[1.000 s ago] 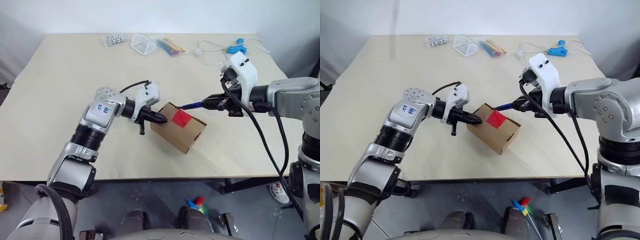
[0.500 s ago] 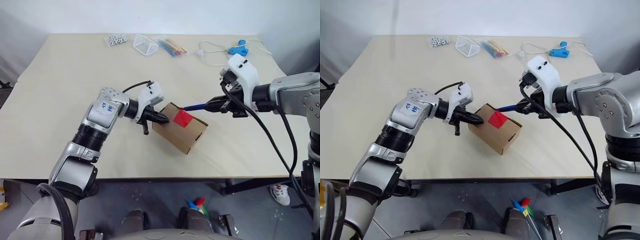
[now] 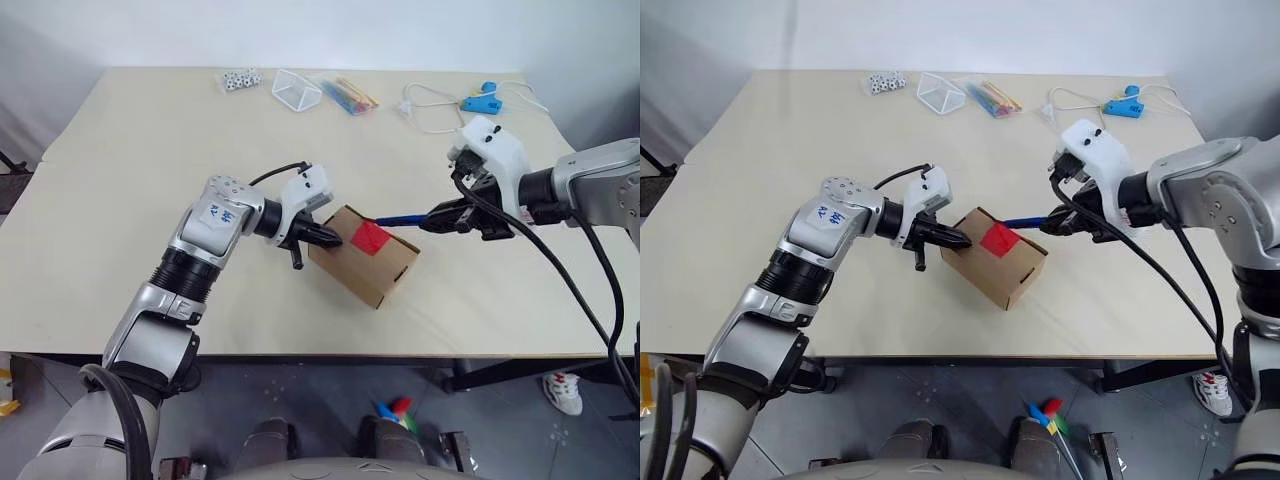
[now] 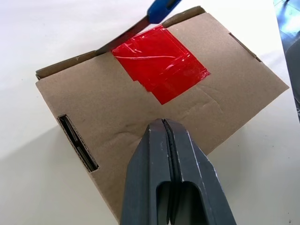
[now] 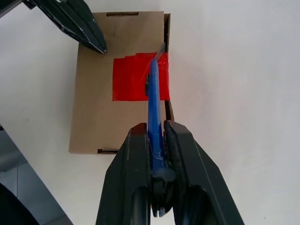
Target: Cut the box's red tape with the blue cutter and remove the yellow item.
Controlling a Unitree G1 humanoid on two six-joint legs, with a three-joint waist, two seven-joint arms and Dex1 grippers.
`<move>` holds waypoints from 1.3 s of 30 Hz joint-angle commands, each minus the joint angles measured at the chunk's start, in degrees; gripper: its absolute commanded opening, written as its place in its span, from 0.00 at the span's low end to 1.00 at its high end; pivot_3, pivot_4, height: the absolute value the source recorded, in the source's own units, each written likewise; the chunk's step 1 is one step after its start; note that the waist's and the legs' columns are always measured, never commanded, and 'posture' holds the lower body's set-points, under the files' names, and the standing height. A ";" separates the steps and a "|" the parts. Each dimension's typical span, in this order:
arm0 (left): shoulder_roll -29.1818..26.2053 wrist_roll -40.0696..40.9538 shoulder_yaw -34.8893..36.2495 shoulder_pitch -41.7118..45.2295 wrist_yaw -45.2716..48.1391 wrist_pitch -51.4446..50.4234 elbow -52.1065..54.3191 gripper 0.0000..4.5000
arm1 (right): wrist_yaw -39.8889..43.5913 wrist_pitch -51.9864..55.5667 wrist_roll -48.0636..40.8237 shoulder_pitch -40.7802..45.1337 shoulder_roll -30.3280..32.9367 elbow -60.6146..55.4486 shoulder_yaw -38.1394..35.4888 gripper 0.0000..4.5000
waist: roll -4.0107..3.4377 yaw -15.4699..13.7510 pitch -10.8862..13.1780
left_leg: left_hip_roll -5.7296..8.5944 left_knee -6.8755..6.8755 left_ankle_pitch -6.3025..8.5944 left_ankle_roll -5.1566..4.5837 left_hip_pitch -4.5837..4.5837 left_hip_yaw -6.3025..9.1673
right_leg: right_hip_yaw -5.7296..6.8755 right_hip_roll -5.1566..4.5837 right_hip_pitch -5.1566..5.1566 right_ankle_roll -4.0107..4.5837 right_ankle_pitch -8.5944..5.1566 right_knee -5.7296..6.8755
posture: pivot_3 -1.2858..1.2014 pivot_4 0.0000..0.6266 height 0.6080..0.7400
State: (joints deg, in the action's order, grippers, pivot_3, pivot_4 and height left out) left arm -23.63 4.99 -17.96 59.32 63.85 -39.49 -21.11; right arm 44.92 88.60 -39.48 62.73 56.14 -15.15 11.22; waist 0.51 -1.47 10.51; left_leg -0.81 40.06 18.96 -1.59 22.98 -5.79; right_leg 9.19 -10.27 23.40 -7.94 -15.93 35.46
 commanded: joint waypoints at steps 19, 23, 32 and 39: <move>0.82 -2.55 -2.14 -0.85 -2.75 -0.48 -5.38 0.00 | 6.05 -6.18 4.07 3.85 -0.67 4.95 5.77 0.04 | 0.00 0.31 -0.24 | 0.00 0.12 -0.07 -0.12 -0.12 0.10 | -0.22 -0.05 -0.06 0.01 0.00 -0.02 | 0.52 0.24 1.00; 0.77 -2.30 -2.33 -0.95 -2.60 -0.04 -5.17 0.00 | 5.29 -7.70 6.00 5.33 -3.89 7.63 5.20 0.04 | -0.01 0.55 -0.25 | 0.00 0.12 -0.09 -0.15 -0.20 0.13 | -0.29 -0.05 -0.06 0.05 0.02 0.01 | 0.52 0.24 1.00; 0.63 -2.12 -2.84 -1.43 -1.39 1.00 -4.08 0.00 | 5.47 -10.85 9.99 7.91 -6.26 12.64 5.35 0.04 | -0.02 1.63 -0.25 | -0.01 0.03 -0.09 -0.14 -0.24 0.13 | -0.28 -0.05 -0.04 0.05 0.02 0.08 | 0.52 0.24 1.00; -0.10 -2.45 -2.76 -1.19 -0.24 2.20 -4.27 0.00 | 7.05 -12.06 11.25 9.97 -5.39 13.92 4.76 0.04 | -0.02 1.57 -0.25 | 0.00 0.01 -0.09 -0.14 -0.17 0.11 | -0.27 -0.05 0.03 0.05 0.02 0.07 | 0.52 0.24 1.00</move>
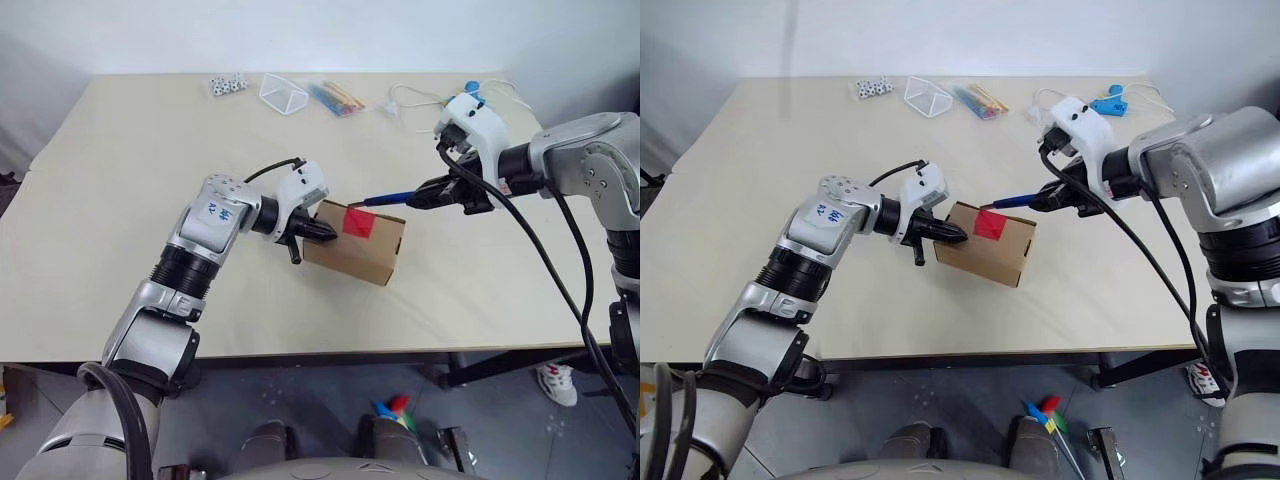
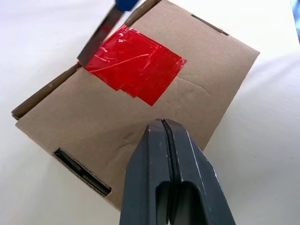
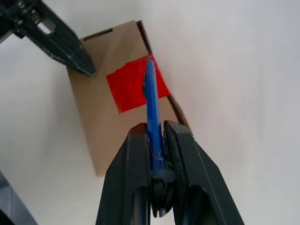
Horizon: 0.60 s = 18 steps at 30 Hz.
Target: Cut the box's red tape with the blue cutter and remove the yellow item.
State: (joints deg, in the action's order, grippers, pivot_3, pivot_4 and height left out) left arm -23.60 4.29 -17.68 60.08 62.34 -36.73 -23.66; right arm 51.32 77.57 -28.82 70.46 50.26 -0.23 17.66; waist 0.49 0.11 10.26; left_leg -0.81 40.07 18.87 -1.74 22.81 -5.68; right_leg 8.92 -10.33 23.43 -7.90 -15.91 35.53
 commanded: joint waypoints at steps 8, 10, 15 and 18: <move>-1.73 -1.98 -3.34 -1.88 3.54 0.50 -1.78 0.00 | 0.44 1.45 -0.78 2.76 -0.01 -2.88 -3.91 0.04 | 0.00 0.02 0.00 | 0.00 -0.04 0.01 0.01 0.17 -0.07 | 0.13 0.01 0.10 0.00 0.00 -0.02 | 0.52 0.24 1.00; -2.16 -1.91 -3.27 -1.67 4.28 0.78 -2.03 0.00 | 0.58 1.57 -1.09 2.05 -0.29 -3.56 -3.72 0.04 | 0.00 0.14 0.00 | 0.00 -0.05 0.01 0.02 0.17 -0.13 | 0.14 0.01 0.11 0.00 0.00 -0.02 | 0.52 0.24 1.00; -4.47 -1.90 -3.55 -1.58 7.80 1.41 -1.77 0.00 | 1.73 0.47 -1.25 0.97 -0.39 -4.48 -2.26 0.04 | 0.00 0.22 0.00 | -0.01 -0.06 0.01 0.02 0.17 -0.26 | 0.13 0.02 0.12 0.00 0.00 -0.02 | 0.52 0.24 1.00; -5.82 -2.24 -3.86 -1.28 9.77 2.14 -2.09 0.00 | 2.74 -0.72 -0.70 1.07 -0.37 -3.95 -1.19 0.04 | 0.00 0.32 0.00 | -0.02 -0.07 0.01 0.02 0.17 -0.33 | 0.12 0.02 0.14 0.00 0.00 -0.01 | 0.52 0.24 1.00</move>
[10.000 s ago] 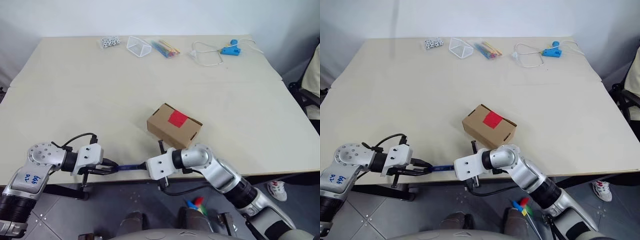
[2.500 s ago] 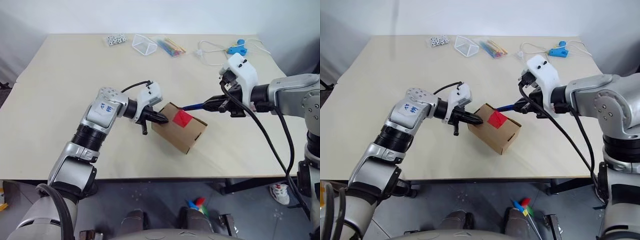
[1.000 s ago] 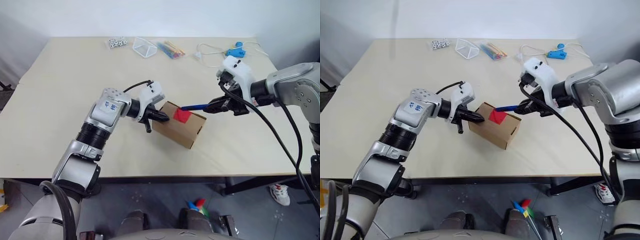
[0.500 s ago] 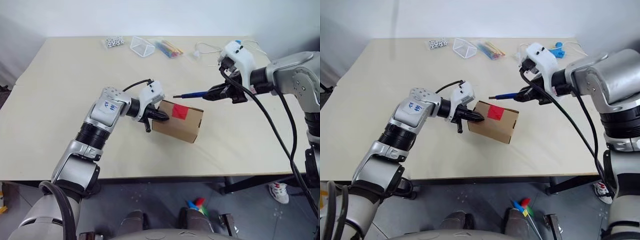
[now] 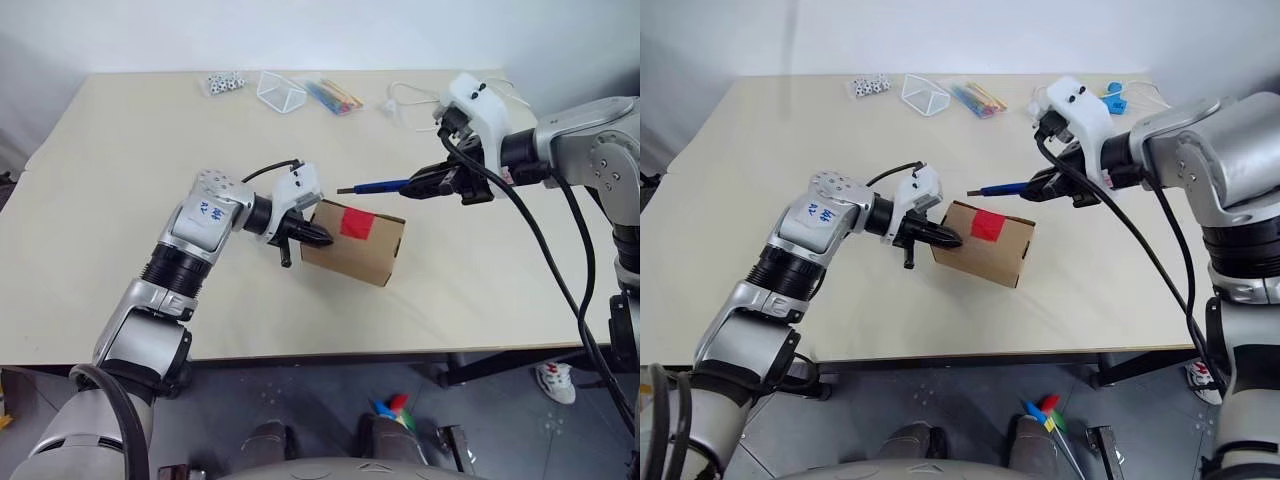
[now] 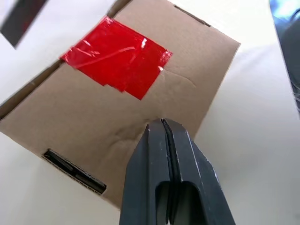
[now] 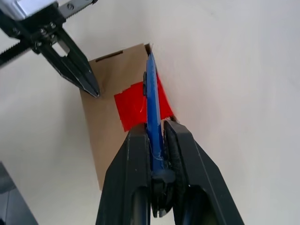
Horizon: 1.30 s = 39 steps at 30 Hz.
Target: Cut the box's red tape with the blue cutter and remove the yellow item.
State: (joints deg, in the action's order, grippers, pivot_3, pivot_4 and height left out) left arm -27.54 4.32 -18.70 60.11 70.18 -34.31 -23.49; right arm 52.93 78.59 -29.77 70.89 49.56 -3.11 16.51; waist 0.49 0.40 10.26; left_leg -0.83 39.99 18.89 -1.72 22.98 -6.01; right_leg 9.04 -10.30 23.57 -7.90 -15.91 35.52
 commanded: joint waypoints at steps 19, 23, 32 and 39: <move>-0.87 -3.84 -1.29 2.50 -2.07 5.22 -10.89 0.00 | 4.88 -11.77 7.41 0.57 -3.82 6.86 3.88 0.04 | 0.00 -0.07 0.00 | 0.01 0.08 0.00 0.00 0.00 -0.05 | -0.05 -0.01 -0.01 0.00 0.00 0.02 | 0.52 0.24 1.00; -1.00 -3.76 -1.25 2.58 -1.79 5.00 -10.52 0.00 | 5.60 -13.37 8.93 0.47 -4.43 8.58 4.58 0.04 | 0.00 -0.05 0.00 | 0.01 0.08 0.00 0.00 0.00 -0.06 | -0.05 -0.01 0.00 0.00 0.00 0.03 | 0.52 0.24 1.00; -1.55 -3.59 -1.12 2.10 -1.59 4.32 -9.35 0.00 | 6.66 -17.01 12.56 0.89 -6.11 13.74 5.48 0.04 | 0.00 0.02 0.00 | 0.01 0.08 0.00 0.00 0.00 -0.06 | -0.05 -0.01 0.00 0.00 0.00 0.03 | 0.52 0.24 1.00; -1.86 -3.54 -1.16 1.87 -1.43 3.96 -8.77 0.00 | 8.05 -18.91 15.16 1.04 -6.73 16.44 5.70 0.04 | 0.00 0.11 0.00 | 0.01 0.08 0.00 0.00 0.00 -0.06 | -0.04 -0.01 0.00 0.00 0.00 0.04 | 0.52 0.24 1.00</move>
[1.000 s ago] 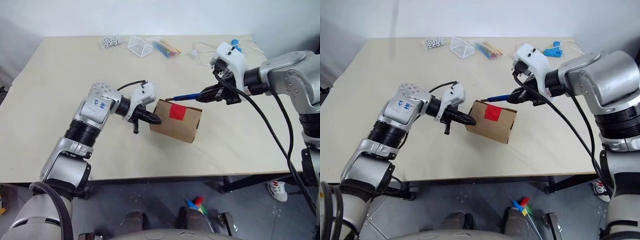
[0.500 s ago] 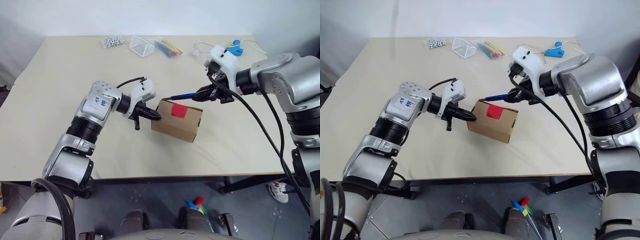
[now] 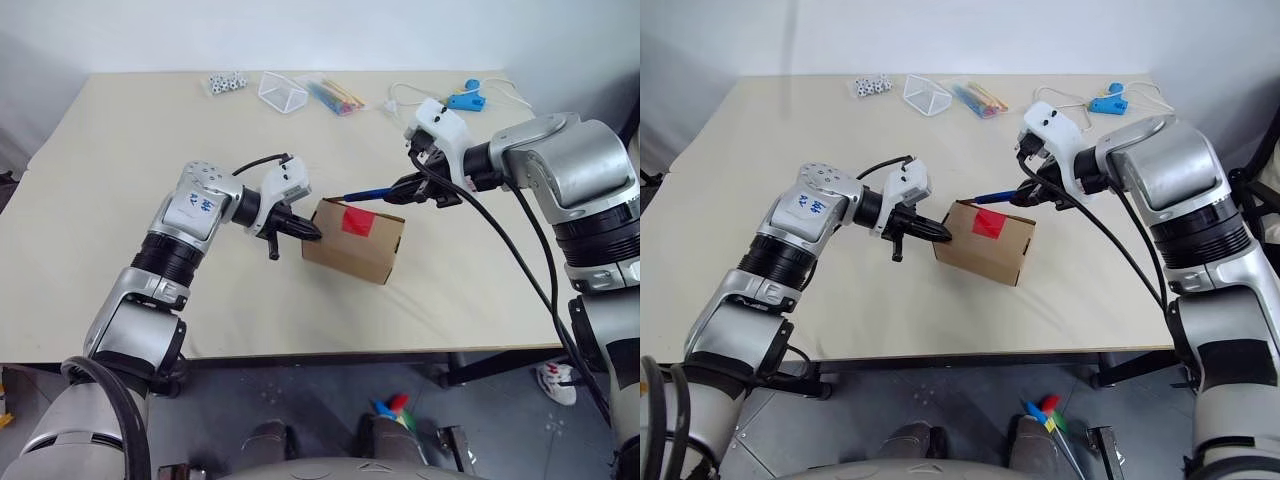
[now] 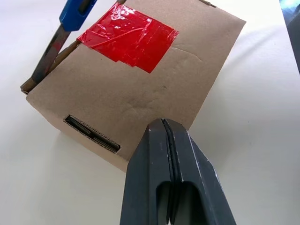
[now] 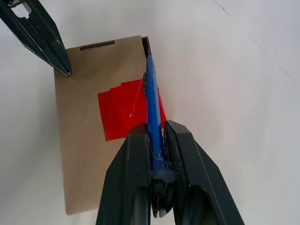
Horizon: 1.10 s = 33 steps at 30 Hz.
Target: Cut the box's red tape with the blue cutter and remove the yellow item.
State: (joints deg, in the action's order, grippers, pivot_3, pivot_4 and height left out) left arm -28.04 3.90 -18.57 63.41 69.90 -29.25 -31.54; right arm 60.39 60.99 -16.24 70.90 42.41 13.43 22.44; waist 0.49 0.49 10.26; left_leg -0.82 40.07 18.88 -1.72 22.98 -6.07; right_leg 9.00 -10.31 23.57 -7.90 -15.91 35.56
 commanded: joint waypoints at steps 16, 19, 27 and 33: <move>-0.21 -3.57 -1.62 -0.60 -1.95 -0.62 -2.94 0.00 | 9.64 -1.41 7.29 5.35 2.34 4.09 5.41 0.04 | -0.01 0.03 0.00 | 0.01 0.00 0.00 0.00 0.00 0.02 | 0.00 0.00 0.00 0.00 0.00 0.01 | 0.52 0.24 1.00; 0.08 -3.62 -1.57 -0.37 -2.16 -0.33 -3.50 0.00 | 11.16 -0.95 8.60 6.21 2.34 5.36 7.25 0.04 | -0.01 -0.14 0.00 | 0.01 0.00 0.00 0.00 0.00 0.02 | 0.00 0.00 0.00 0.00 0.00 0.02 | 0.52 0.24 1.00; 0.46 -3.62 -1.38 -0.10 -2.62 0.11 -4.32 0.00 | 12.98 0.58 11.19 7.69 1.78 8.49 9.82 0.04 | -0.01 -0.37 0.00 | 0.02 0.02 0.00 0.00 0.00 0.04 | 0.01 -0.01 -0.03 0.00 0.00 0.01 | 0.52 0.24 1.00; 0.29 -3.62 -1.17 0.02 -2.73 0.43 -4.88 0.00 | 14.98 0.59 12.50 9.31 2.27 10.31 11.42 0.04 | -0.01 -0.37 0.00 | 0.03 0.02 0.00 0.00 0.00 0.04 | 0.01 -0.02 -0.03 0.00 0.00 0.02 | 0.52 0.24 1.00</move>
State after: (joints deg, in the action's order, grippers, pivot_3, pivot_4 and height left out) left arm -27.09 3.90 -18.57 64.28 69.39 -28.32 -34.22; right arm 74.81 60.69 -5.88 79.62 43.31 22.91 32.90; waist 0.48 0.12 10.27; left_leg -0.80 40.10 18.88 -1.72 22.98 -6.02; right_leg 9.01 -10.32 23.54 -7.90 -15.91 35.58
